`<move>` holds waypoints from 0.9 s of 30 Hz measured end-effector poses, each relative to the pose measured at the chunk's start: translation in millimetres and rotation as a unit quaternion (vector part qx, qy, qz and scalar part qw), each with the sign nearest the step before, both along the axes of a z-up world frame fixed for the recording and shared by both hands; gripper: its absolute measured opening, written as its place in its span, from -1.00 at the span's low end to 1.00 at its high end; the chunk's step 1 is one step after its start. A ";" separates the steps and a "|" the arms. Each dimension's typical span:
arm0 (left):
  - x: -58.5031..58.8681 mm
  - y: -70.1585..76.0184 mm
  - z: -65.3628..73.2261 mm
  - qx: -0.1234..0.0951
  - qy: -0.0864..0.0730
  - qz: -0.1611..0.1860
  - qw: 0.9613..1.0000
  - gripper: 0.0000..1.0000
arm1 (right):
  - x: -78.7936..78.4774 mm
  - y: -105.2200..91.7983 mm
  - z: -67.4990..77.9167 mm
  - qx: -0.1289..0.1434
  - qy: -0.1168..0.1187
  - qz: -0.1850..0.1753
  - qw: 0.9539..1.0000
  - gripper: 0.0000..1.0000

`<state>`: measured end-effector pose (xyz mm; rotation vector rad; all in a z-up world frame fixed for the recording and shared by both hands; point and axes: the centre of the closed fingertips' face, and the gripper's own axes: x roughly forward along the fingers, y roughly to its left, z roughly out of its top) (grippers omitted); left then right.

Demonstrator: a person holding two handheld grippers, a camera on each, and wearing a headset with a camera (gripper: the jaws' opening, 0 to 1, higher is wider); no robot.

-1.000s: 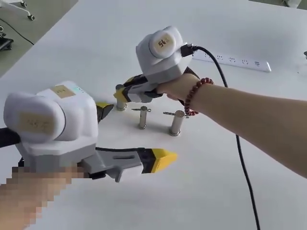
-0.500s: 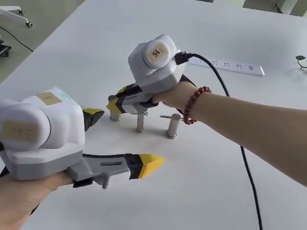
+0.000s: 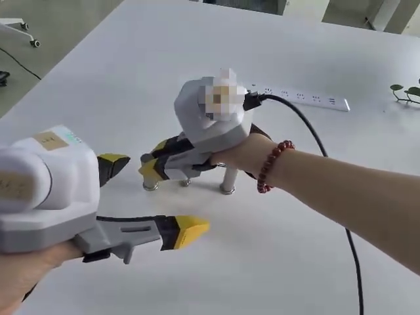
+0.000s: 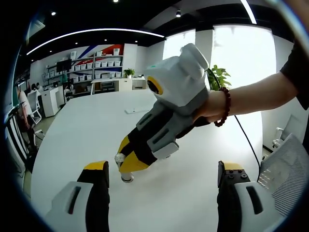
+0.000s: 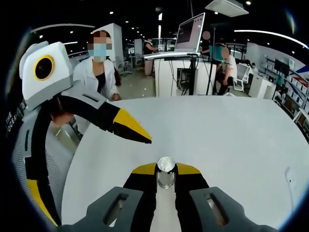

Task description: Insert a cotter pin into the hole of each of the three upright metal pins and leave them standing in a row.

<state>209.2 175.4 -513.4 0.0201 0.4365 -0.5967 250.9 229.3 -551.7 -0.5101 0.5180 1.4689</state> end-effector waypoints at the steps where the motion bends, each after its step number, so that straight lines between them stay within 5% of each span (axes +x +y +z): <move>1: -0.3 0.0 -0.1 0.000 0.000 0.000 1.000 0.87 | -1.3 -2.0 -0.4 -0.001 0.000 0.001 1.000 -0.84; 27: -7.5 -12.7 -1.6 0.000 0.004 -0.018 1.000 0.78 | -13.9 -55.9 2.1 -0.009 0.004 -0.024 1.000 -0.84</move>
